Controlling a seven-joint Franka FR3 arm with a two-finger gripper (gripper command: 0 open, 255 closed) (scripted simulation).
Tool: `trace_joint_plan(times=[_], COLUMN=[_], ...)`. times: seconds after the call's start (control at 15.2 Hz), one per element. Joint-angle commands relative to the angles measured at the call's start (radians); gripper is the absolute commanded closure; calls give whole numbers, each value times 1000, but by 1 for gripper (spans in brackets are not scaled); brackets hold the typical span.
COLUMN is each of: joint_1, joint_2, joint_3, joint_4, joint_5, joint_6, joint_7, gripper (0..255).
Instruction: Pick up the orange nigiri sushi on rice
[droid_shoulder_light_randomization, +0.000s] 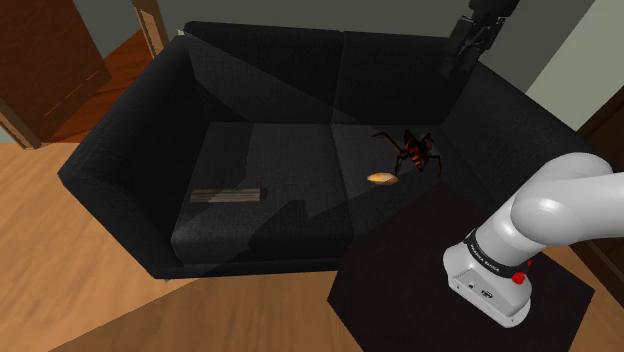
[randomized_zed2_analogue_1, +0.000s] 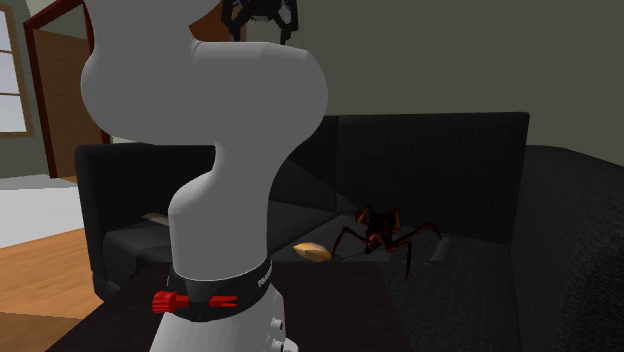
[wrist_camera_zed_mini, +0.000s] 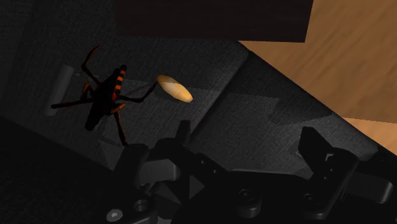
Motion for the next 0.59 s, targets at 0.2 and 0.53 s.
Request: trace_joint_plan(times=[0.2, 0.53], joint_1=[12, 29], joint_2=[-7, 15], joint_3=[-28, -79], joint_4=[-101, -246], joint_5=[-26, -72], joint_6=[92, 258], joint_7=[-76, -202], gripper=[0, 0])
